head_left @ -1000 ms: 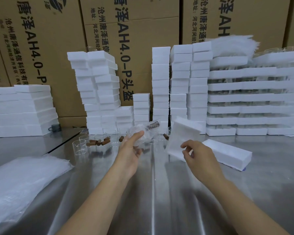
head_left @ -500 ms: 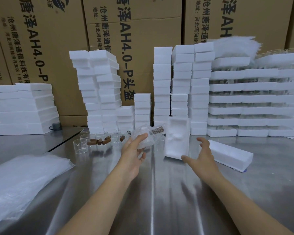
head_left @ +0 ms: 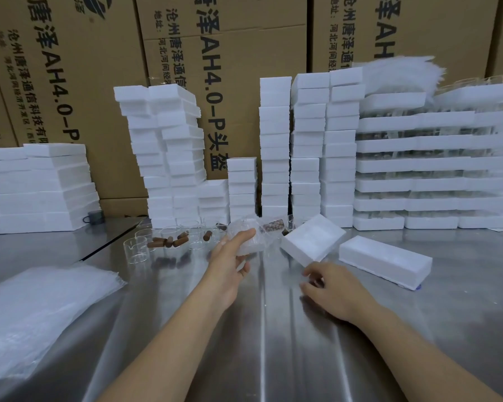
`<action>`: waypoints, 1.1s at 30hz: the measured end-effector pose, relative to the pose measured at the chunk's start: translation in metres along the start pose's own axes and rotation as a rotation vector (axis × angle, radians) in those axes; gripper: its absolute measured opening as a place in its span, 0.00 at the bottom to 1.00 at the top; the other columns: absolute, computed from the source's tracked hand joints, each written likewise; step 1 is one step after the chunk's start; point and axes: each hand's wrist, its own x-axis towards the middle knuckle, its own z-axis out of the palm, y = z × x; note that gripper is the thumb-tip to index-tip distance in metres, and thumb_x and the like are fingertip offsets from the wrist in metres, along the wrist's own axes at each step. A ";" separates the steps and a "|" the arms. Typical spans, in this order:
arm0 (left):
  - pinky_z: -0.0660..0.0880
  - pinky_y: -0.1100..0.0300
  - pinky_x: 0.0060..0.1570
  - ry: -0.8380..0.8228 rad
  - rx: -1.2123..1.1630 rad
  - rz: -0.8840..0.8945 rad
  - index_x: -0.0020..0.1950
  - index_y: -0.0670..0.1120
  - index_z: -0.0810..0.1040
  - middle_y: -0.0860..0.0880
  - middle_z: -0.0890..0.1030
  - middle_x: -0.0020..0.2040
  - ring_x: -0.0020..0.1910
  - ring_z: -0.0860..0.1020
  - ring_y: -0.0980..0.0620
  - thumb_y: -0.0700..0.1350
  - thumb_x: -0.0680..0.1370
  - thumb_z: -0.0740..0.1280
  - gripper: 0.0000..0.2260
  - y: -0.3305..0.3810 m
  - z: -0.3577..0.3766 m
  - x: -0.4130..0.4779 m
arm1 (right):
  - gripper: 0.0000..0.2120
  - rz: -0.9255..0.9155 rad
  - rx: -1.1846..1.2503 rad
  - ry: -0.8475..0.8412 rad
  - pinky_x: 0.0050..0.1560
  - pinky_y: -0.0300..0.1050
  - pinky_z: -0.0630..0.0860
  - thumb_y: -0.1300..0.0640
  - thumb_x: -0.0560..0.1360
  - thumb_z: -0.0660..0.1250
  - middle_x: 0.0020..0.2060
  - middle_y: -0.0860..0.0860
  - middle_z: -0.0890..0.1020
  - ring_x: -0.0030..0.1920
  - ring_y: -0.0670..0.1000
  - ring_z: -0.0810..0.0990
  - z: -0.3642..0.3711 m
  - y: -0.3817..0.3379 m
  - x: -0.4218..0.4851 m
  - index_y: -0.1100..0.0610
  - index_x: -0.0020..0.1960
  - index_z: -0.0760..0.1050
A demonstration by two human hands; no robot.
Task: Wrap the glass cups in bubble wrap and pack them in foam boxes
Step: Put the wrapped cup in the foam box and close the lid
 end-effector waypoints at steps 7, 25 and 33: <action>0.72 0.58 0.47 -0.059 0.033 0.007 0.63 0.54 0.81 0.58 0.88 0.43 0.46 0.81 0.55 0.49 0.75 0.79 0.17 -0.006 -0.001 0.002 | 0.20 -0.105 -0.159 0.056 0.80 0.53 0.52 0.42 0.77 0.65 0.81 0.46 0.61 0.83 0.54 0.51 0.006 0.003 0.008 0.42 0.68 0.70; 0.74 0.57 0.54 -0.077 0.157 0.142 0.78 0.52 0.75 0.49 0.80 0.73 0.64 0.82 0.50 0.57 0.64 0.82 0.43 -0.003 0.003 -0.002 | 0.24 -0.200 -0.142 -0.019 0.73 0.43 0.54 0.53 0.81 0.62 0.68 0.45 0.77 0.72 0.48 0.69 0.002 -0.020 -0.001 0.41 0.76 0.68; 0.74 0.60 0.62 -0.106 0.597 0.308 0.67 0.58 0.80 0.57 0.80 0.67 0.68 0.76 0.57 0.48 0.68 0.86 0.30 -0.008 -0.013 0.008 | 0.10 -0.279 -0.060 -0.019 0.70 0.48 0.65 0.50 0.82 0.65 0.57 0.39 0.83 0.62 0.43 0.78 0.001 -0.036 -0.003 0.42 0.62 0.79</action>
